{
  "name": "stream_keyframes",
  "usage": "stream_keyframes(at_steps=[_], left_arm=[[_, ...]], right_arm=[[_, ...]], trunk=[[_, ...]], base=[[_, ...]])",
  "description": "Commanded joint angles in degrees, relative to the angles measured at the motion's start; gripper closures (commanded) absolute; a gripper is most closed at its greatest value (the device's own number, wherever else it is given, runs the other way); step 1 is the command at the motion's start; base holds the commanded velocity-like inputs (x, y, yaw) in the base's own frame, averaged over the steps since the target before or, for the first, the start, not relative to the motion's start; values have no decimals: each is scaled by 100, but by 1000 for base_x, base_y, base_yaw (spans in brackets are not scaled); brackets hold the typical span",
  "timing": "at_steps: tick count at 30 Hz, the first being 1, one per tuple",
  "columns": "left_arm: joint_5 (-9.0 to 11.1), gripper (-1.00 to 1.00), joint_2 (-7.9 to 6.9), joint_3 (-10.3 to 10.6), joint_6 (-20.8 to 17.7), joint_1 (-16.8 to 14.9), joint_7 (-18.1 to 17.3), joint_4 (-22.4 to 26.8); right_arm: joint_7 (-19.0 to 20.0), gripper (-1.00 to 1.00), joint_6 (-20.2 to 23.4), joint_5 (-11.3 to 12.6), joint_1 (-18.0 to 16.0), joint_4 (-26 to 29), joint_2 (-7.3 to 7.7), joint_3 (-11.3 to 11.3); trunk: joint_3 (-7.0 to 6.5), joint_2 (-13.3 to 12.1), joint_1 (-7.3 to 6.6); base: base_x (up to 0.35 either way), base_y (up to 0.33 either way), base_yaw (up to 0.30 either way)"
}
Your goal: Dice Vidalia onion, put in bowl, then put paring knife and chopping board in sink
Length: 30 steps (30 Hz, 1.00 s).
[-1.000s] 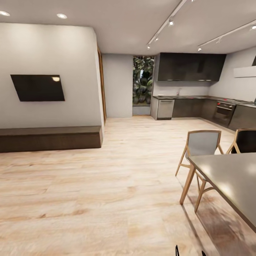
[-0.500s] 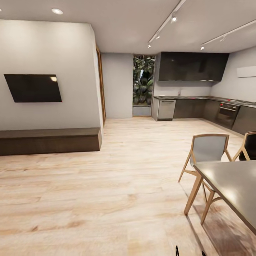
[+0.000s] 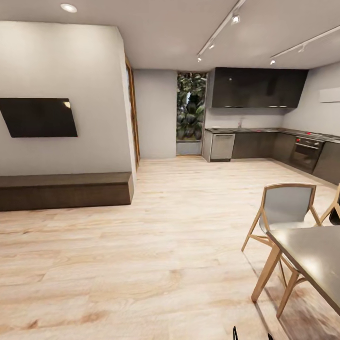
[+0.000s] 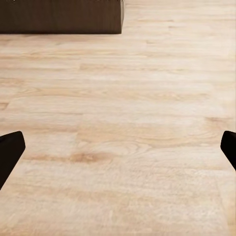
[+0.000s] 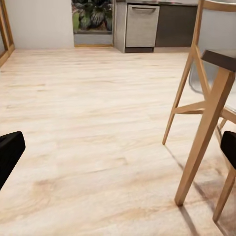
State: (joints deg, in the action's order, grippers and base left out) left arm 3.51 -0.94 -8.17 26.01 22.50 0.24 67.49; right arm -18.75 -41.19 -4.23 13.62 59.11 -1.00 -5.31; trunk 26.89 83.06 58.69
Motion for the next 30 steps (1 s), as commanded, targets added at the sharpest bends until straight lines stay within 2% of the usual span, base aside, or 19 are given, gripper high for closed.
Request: stream_keyframes(at_steps=[1, 30], left_arm=[[35, -100, -3, 8, 10, 3, 2, 2], [36, -100, -3, 13, 10, 1, 2, -25]], right_arm=[[-50, -100, 6, -44, 1, 4, 1, -5], [-50, -100, 5, -43, 1, 4, -5, -5]], trunk=[[3, 2, 4], [3, 2, 4]], base=[[322, 0, 0], [322, 0, 0]])
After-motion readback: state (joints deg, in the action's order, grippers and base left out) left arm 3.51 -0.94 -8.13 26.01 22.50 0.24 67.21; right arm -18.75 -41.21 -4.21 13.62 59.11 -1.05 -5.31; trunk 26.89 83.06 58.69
